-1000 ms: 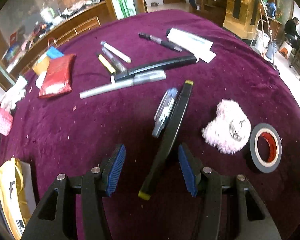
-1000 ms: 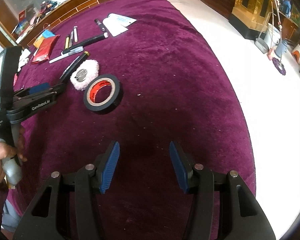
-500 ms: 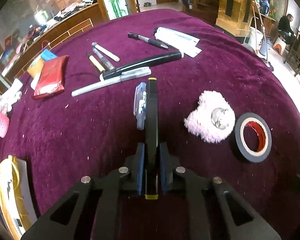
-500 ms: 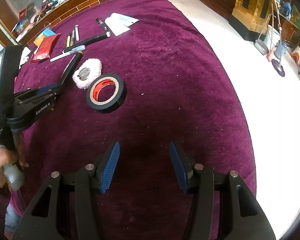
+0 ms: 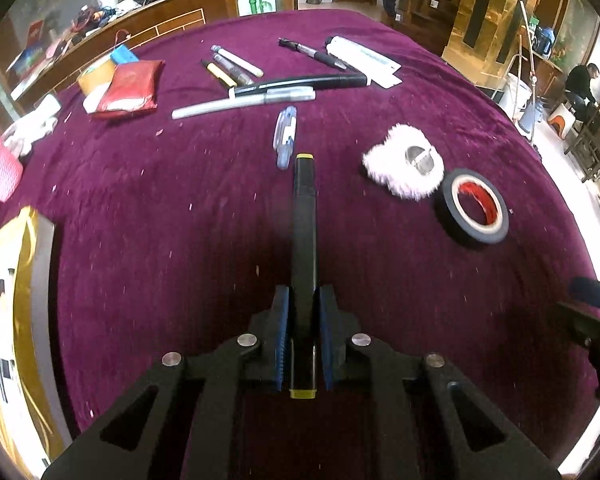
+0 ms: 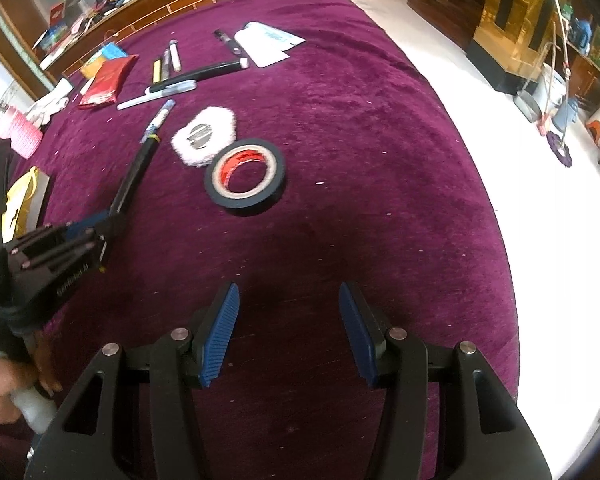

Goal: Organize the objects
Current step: 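Grasp the black yellow-tipped marker with the left tool, then grasp the clear blue-labelled pen with the right tool while the left tool holds the marker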

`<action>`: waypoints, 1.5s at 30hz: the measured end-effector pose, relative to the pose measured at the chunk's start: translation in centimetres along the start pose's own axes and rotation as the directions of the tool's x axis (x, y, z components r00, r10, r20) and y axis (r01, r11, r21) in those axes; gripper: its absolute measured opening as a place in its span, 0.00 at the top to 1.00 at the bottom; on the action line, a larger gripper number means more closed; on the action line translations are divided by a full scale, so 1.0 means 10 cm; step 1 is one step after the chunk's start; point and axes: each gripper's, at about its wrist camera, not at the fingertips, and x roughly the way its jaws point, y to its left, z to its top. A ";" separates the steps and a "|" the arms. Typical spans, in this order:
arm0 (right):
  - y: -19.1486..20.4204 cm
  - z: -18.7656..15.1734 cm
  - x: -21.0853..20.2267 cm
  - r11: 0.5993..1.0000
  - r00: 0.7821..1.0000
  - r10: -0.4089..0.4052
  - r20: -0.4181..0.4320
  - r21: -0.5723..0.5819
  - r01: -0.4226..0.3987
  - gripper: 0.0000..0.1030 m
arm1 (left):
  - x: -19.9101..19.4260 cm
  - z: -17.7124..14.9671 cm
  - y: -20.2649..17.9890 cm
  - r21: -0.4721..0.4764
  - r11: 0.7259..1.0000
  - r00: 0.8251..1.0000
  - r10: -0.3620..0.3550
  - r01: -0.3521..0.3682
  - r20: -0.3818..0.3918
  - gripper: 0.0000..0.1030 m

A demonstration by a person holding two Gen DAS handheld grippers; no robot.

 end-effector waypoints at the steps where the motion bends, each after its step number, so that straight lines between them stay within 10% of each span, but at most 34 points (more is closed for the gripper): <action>1: 0.05 -0.01 -0.01 1.000 1.000 -0.001 0.001 -0.012 0.001 0.51 | -0.02 -0.04 0.01 -0.007 1.000 1.000 -0.004 0.004 -0.001 0.90; 45: 1.59 -0.39 -0.37 0.985 0.987 -0.157 0.035 -0.070 0.159 0.50 | -0.30 -0.71 0.62 -0.002 0.976 0.976 -0.218 0.218 0.006 0.89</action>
